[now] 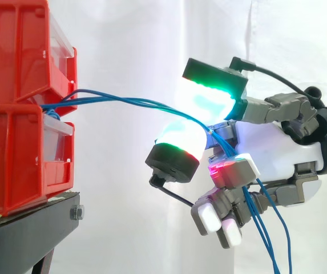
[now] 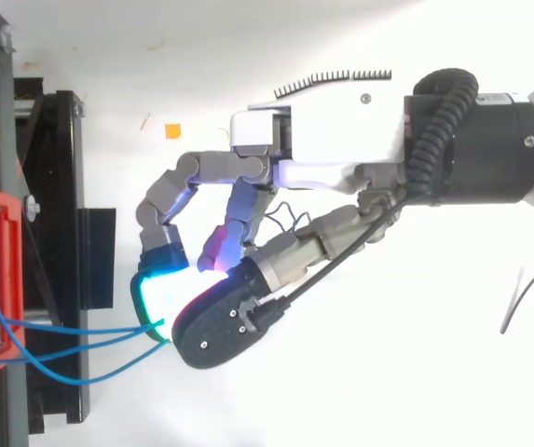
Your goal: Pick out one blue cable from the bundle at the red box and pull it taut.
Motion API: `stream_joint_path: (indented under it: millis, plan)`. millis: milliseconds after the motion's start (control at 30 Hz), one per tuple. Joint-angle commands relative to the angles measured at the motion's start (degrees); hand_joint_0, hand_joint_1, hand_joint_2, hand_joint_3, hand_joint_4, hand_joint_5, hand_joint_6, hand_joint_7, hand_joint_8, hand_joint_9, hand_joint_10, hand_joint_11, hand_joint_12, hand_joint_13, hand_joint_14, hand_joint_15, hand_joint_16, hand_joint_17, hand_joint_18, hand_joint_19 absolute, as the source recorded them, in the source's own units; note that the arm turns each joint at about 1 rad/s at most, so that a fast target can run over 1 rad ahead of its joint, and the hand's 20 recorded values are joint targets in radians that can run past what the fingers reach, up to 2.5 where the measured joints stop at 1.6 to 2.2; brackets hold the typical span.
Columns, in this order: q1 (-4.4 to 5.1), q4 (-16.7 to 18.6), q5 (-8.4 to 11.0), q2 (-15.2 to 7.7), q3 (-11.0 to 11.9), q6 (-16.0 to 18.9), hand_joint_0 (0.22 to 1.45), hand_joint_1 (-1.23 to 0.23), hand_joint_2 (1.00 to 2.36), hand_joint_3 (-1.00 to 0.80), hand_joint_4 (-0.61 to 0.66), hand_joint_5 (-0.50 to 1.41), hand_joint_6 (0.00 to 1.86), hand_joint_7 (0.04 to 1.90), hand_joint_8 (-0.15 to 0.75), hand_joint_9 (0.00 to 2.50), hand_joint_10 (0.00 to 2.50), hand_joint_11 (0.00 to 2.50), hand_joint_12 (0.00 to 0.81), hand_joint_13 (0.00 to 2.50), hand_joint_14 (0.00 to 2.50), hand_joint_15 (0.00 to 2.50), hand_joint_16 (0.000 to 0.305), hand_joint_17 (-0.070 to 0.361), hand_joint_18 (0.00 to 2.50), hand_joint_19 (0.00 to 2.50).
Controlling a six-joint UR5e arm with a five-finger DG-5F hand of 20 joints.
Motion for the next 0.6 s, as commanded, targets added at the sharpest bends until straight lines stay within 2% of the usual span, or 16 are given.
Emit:
stream_joint_path:
  millis: [0, 367, 467, 533, 567]
  plan:
    - [-0.01, -0.09, 0.00, 0.00, 0.11, 0.01, 0.60, -0.73, 1.02, -0.27, 0.03, -0.12, 0.87, 1.09, 0.323, 1.26, 0.03, 0.74, 0.376, 0.93, 0.02, 0.43, 0.050, 0.111, 0.89, 0.50]
    - [-0.01, -0.53, 0.00, 0.00, 0.37, 0.01, 0.59, -0.75, 1.02, -0.11, 0.02, -0.12, 0.90, 1.04, 0.343, 1.25, 0.02, 0.72, 0.395, 0.94, 0.02, 0.43, 0.054, 0.122, 0.93, 0.48]
    - [0.08, -0.53, 0.00, 0.00, 0.46, 0.09, 0.59, -0.73, 1.02, -0.17, 0.05, -0.13, 0.91, 1.00, 0.340, 1.24, 0.02, 0.73, 0.390, 0.93, 0.02, 0.43, 0.054, 0.121, 0.92, 0.49]
    - [-0.01, -0.53, 0.00, 0.00, 0.46, 0.09, 0.59, -0.70, 1.02, -0.28, 0.06, -0.13, 0.91, 0.98, 0.329, 1.24, 0.02, 0.73, 0.380, 0.92, 0.02, 0.43, 0.051, 0.115, 0.89, 0.51]
    - [-0.01, -0.53, 0.00, 0.00, 0.46, 0.09, 0.58, -0.63, 1.01, -0.37, 0.06, -0.13, 0.90, 0.94, 0.332, 1.25, 0.02, 0.73, 0.377, 0.91, 0.02, 0.44, 0.051, 0.116, 0.89, 0.51]
